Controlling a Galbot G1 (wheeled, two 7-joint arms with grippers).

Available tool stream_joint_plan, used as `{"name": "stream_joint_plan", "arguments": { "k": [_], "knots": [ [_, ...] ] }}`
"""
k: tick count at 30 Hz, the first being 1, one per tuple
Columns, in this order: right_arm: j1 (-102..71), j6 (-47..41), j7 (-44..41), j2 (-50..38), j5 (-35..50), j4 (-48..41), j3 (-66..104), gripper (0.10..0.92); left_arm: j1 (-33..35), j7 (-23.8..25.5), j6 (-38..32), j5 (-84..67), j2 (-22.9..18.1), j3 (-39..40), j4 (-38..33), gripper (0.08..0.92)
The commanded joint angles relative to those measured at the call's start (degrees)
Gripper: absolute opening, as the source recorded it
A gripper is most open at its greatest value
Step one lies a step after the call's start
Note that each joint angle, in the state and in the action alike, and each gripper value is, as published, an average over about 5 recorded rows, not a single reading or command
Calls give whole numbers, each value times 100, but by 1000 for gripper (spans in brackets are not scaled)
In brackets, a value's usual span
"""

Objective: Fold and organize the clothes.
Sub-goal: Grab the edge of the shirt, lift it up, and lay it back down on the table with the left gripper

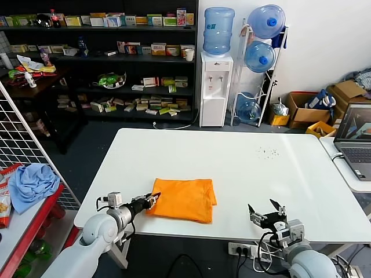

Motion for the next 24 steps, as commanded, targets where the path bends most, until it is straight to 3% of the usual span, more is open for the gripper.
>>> {"name": "stream_joint_plan", "arguments": {
  "k": [1,6,9,16,24],
  "knots": [
    [31,-8,16,13,1,24,-11,823,9,30,65,-48,-24,-26,-117,299],
    [53,-20,26,20,1,44,-21,823,151,30,8,-91,23,-101,-347,154],
    [98,-36,40,12,3,30,-59,823,273,19,-3,-110,83,-181,-484,110],
    [318,-88,97,-15,-67,-29,-237,823,475,-54,-86,87,484,-566,-499,108],
    [626,-35,120,43,-76,-191,-483,823,436,-356,-126,659,1150,-1149,100,108]
  ]
}}
